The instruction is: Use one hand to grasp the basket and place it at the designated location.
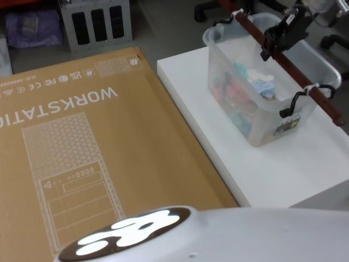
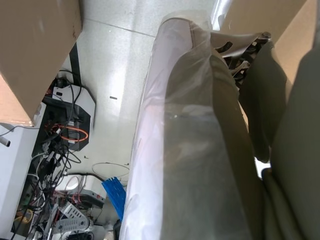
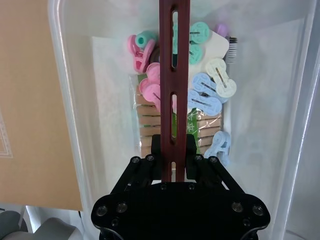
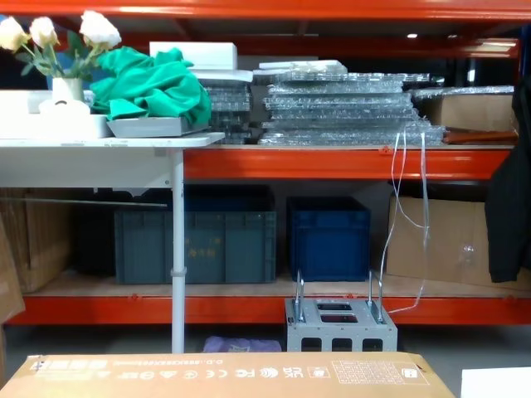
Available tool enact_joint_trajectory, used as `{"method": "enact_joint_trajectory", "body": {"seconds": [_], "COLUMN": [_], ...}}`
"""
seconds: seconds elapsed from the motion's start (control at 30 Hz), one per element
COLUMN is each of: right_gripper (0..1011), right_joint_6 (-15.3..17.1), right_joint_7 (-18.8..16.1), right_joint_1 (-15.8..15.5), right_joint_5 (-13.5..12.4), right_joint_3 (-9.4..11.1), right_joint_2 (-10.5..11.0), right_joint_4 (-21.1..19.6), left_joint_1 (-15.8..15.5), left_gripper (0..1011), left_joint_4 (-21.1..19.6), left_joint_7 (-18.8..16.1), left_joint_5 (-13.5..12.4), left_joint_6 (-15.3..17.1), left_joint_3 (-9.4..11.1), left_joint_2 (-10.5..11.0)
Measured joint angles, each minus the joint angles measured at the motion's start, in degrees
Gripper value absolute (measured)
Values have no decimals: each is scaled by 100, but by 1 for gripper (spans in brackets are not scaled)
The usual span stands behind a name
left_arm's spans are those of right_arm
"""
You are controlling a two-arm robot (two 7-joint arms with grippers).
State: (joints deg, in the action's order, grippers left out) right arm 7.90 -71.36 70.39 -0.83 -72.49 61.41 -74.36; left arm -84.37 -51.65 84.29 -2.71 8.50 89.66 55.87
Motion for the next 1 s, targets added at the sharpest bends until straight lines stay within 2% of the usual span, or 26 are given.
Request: {"method": "enact_joint_trajectory", "body": {"seconds": [0.37,0.47,0.77,0.8,0.87,0.9,0.97,1.0], "right_gripper": [240,233,238,289,326,385,426,487], "right_joint_6": [-193,-252,-259,-259,-259,-259,-259,-259], "right_joint_7": [42,-98,-123,-117,-114,-114,-113,-111], "right_joint_1": [-256,-336,-329,-329,-328,-328,-327,-326], "right_joint_5": [-98,-109,-121,-123,-122,-119,-118,-118], "right_joint_3": [65,35,42,42,40,39,37,36], "right_joint_2": [-97,-205,-209,-208,-207,-206,-202,-201], "right_joint_4": [186,306,325,322,319,317,315,313], "left_joint_1": [0,0,0,0,0,0,0,0], "left_gripper": [0,0,0,0,0,0,0,0], "left_joint_4": [1,4,2,-3,-3,-1,2,1], "left_joint_7": [0,1,0,0,0,0,0,0], "left_joint_5": [0,1,-4,0,-1,-1,-2,-2], "left_joint_6": [0,0,0,0,0,0,0,0], "left_joint_3": [0,0,-1,-1,-1,0,0,0], "left_joint_2": [0,2,1,0,0,0,0,1]}}
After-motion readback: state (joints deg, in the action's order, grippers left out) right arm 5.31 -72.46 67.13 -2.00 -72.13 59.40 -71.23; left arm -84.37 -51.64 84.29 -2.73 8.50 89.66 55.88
